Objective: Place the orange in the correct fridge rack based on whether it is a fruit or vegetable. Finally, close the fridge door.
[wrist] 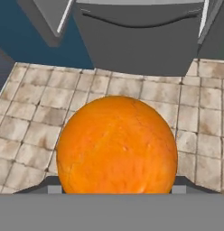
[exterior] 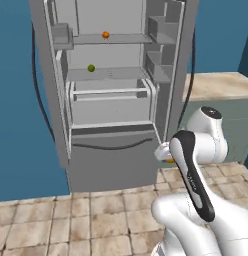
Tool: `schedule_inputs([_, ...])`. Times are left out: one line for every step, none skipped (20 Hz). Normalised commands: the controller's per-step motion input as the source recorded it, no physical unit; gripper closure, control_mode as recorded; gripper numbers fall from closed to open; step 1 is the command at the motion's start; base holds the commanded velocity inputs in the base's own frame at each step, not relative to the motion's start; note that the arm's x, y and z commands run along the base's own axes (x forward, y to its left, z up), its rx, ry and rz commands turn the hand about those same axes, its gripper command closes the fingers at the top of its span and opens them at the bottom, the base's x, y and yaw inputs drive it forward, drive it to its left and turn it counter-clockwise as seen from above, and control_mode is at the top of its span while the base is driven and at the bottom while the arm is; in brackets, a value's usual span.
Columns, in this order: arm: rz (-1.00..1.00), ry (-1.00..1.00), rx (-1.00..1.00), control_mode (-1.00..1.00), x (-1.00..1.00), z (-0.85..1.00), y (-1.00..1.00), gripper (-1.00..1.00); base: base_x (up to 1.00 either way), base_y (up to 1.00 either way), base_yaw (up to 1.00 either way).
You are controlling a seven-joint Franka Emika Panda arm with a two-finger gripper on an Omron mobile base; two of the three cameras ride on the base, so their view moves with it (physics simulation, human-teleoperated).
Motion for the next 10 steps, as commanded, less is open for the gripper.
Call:
schedule_inputs([0.0, 0.0, 0.0, 1.0, 0.0, 0.0, 0.0, 1.0, 0.83, 0.89, -0.05])
schedule_inputs([0.0, 0.0, 0.0, 1.0, 0.0, 0.0, 0.0, 1.0, 0.84, 0.77, -0.07])
schedule_inputs([0.0, 0.0, 0.0, 1.0, 0.0, 0.0, 0.0, 1.0, 0.83, 0.54, -0.11])
schedule_inputs([0.0, 0.0, 0.0, 1.0, 0.0, 0.0, 0.0, 1.0, 0.83, 0.45, -0.14])
schedule_inputs([0.0, 0.0, 0.0, 1.0, 0.0, 0.0, 0.0, 1.0, 0.82, 0.42, -0.15])
schedule_inputs([0.0, 0.0, 0.0, 1.0, 0.0, 0.0, 0.0, 1.0, 0.91, 0.43, -0.18])
schedule_inputs([0.0, 0.0, 0.0, 1.0, 0.0, 0.0, 0.0, 1.0, 0.84, 0.29, -0.19])
schedule_inputs([0.0, 0.0, 0.0, 1.0, 0.0, 0.0, 0.0, 1.0, 0.82, 0.14, -0.18])
schedule_inputs([0.0, 0.0, 0.0, 1.0, 0.0, 0.0, 0.0, 1.0, 0.79, 0.0, -0.13])
schedule_inputs([0.0, 0.0, 0.0, 1.0, 0.0, 0.0, 0.0, 1.0, 0.75, 0.0, -0.11])
